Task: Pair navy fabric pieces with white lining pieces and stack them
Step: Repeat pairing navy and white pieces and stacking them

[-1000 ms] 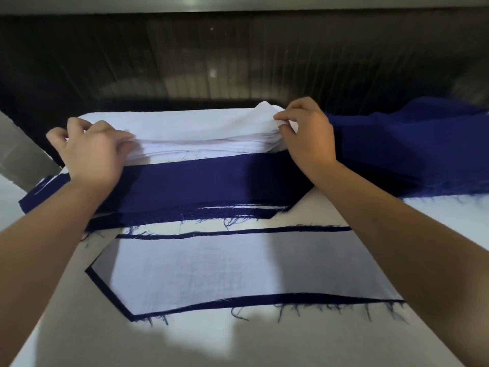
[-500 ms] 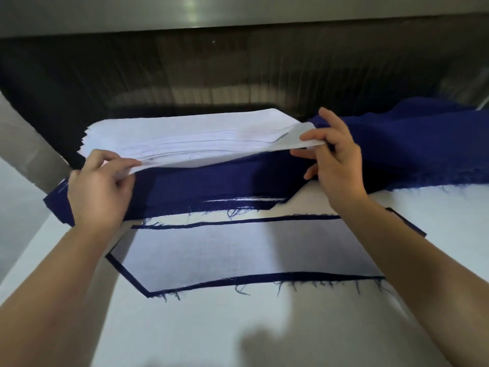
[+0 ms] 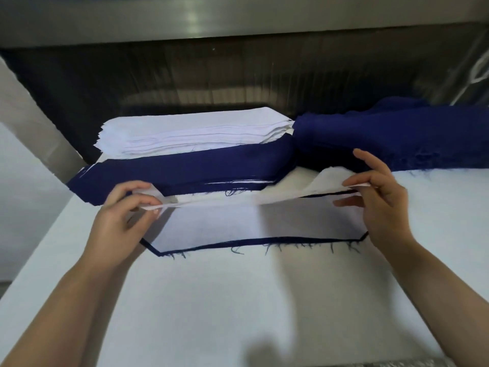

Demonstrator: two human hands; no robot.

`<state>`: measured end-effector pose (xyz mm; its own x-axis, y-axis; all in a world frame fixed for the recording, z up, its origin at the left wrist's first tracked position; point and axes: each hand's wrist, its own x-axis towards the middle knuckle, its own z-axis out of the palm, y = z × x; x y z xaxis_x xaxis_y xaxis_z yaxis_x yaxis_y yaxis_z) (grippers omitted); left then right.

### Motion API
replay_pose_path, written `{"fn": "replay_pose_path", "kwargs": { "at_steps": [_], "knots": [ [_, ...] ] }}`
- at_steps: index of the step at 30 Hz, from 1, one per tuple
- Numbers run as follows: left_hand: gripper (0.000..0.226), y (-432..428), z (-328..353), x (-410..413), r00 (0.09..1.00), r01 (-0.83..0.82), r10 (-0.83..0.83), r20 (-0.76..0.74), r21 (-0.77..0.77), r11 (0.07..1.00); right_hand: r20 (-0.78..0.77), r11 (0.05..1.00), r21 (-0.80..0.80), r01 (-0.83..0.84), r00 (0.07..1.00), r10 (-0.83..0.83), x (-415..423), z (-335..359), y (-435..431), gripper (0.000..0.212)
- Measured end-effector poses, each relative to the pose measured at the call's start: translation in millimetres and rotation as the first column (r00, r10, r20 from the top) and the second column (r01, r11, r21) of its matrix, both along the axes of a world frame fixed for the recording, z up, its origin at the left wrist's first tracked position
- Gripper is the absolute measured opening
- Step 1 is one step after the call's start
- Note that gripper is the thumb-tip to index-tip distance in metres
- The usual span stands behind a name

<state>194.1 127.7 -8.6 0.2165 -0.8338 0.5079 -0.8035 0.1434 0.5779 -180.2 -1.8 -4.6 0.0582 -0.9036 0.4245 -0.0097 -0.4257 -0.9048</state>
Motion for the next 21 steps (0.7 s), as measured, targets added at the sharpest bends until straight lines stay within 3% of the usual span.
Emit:
{"fn": "replay_pose_path", "kwargs": {
  "at_steps": [2,7,11,15,18,21],
  "knots": [
    [0.009,8.4,-6.1,-6.8,0.999,0.040,-0.040,0.003,0.005,0.999,-0.035,1.000,-0.002,0.022,0.999,-0.022,-9.5,-5.8,9.7,0.054],
    [0.029,17.4,-8.9,-13.0,0.995,0.094,-0.096,0.025,0.085,0.992,-0.312,0.987,-0.062,0.151,0.936,-0.163,-22.4,-18.1,21.8,0.056],
    [0.033,21.2,-6.3,-13.9,0.988,0.150,-0.147,-0.043,0.077,0.986,-0.244,0.977,0.060,0.203,0.952,-0.183,-25.1,-18.8,20.0,0.047],
    [0.016,20.9,-7.3,-14.2,0.994,0.009,-0.003,-0.105,0.059,0.998,-0.140,0.970,0.127,0.209,0.972,-0.191,-23.9,-16.8,23.5,0.032],
    [0.041,20.6,-8.7,-14.3,0.997,-0.042,0.046,-0.055,0.063,0.997,-0.255,0.955,0.114,0.274,0.937,-0.239,-23.8,-17.3,20.4,0.036],
    [0.042,20.9,-8.3,-14.2,0.992,-0.070,0.074,-0.104,0.040,0.997,-0.324,0.952,0.056,0.300,0.907,-0.267,-24.3,-19.6,18.1,0.045]
  ]
}}
